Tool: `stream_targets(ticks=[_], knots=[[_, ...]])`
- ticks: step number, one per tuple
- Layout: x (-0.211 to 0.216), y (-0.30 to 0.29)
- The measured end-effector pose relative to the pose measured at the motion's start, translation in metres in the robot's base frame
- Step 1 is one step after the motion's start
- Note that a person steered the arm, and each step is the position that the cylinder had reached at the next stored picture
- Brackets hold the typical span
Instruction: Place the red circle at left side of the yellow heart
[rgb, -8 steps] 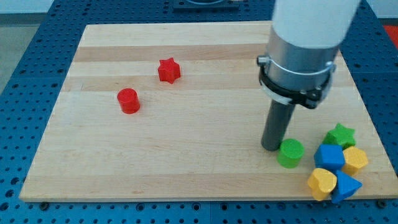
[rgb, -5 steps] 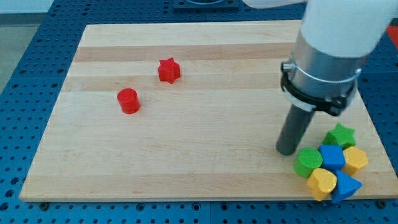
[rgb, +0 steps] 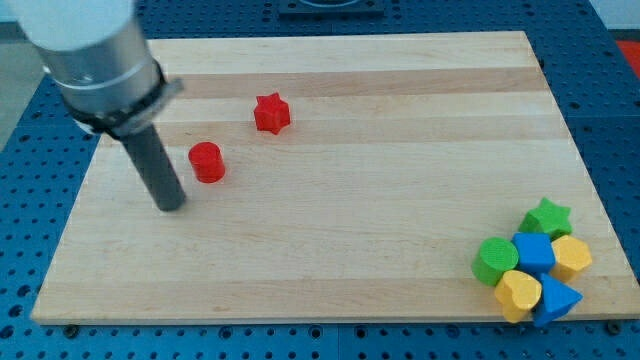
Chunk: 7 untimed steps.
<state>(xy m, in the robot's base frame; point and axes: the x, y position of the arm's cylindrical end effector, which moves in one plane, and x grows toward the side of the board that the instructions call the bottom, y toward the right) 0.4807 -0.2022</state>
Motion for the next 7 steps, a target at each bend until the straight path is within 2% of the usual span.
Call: stream_targets(ticks=[1, 2, 3, 4, 6, 7], knots=[[-0.054, -0.007], [-0.070, 0.026], [-0.053, 0.100], [-0.038, 0.140], [-0.098, 0.067], [-0.094, 0.004]])
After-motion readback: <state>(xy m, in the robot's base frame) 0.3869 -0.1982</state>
